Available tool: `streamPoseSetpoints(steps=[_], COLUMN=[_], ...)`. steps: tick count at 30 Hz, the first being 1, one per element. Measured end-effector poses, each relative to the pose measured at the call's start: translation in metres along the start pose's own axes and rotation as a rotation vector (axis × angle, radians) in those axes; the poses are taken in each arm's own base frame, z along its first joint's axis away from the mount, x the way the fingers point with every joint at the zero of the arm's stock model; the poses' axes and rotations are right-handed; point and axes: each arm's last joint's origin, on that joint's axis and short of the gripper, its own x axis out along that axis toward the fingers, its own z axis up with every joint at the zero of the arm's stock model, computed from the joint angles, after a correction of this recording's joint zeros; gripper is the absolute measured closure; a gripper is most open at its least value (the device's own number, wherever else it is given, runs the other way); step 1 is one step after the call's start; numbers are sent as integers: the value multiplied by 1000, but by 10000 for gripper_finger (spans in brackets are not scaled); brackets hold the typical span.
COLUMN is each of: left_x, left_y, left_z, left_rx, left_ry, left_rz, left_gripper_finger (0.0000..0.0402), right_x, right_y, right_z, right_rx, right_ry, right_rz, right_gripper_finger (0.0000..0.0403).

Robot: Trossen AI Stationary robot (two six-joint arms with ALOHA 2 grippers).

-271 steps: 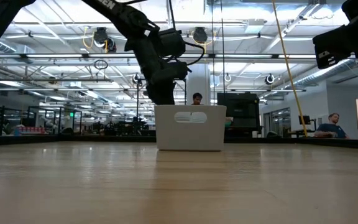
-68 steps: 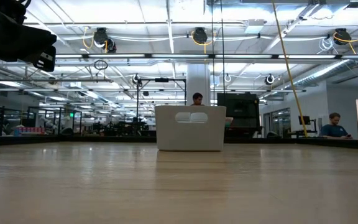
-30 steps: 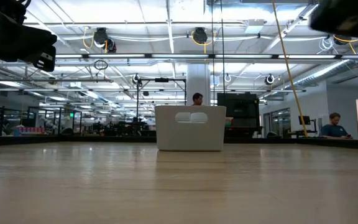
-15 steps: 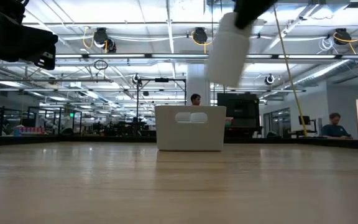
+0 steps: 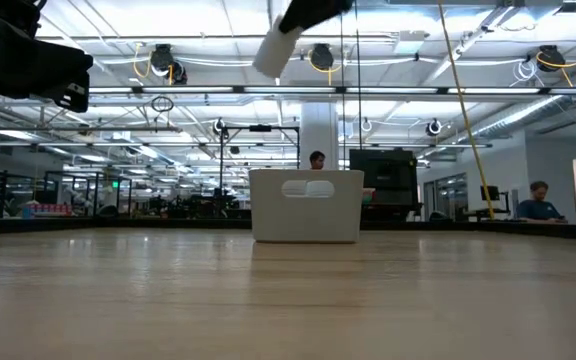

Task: Pick and place pill bottles into a basket
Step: Put the white pill bottle into the gray bin

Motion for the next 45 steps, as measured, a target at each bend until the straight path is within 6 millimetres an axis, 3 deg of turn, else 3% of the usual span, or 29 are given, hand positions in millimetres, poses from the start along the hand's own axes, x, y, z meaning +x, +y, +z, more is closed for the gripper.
streamPoseSetpoints(steps=[6, 13, 20, 25, 31, 45], left_x=[0, 0, 0, 0, 1, 1], left_y=[0, 0, 0, 0, 0, 0], left_z=[0, 1, 2, 2, 2, 1], left_rx=[-1, -1, -2, -2, -1, -1], left_ry=[-3, -11, -20, -22, -16, -14], left_rz=[0, 1, 6, 5, 5, 5], left_gripper_finger=[350, 350, 350, 350, 350, 350], right_x=[33, 50, 64, 84, 109, 144], right_y=[-46, -70, -74, -80, -76, -66], right_z=[-10, -18, -4, -6, -14, -28], right_rx=[36, 83, 61, 60, 22, -11], right_ry=[63, 127, 296, 464, 515, 543], right_rz=[59, 167, 233, 304, 340, 407], right_gripper_finger=[254, 254, 254, 254, 254, 254])
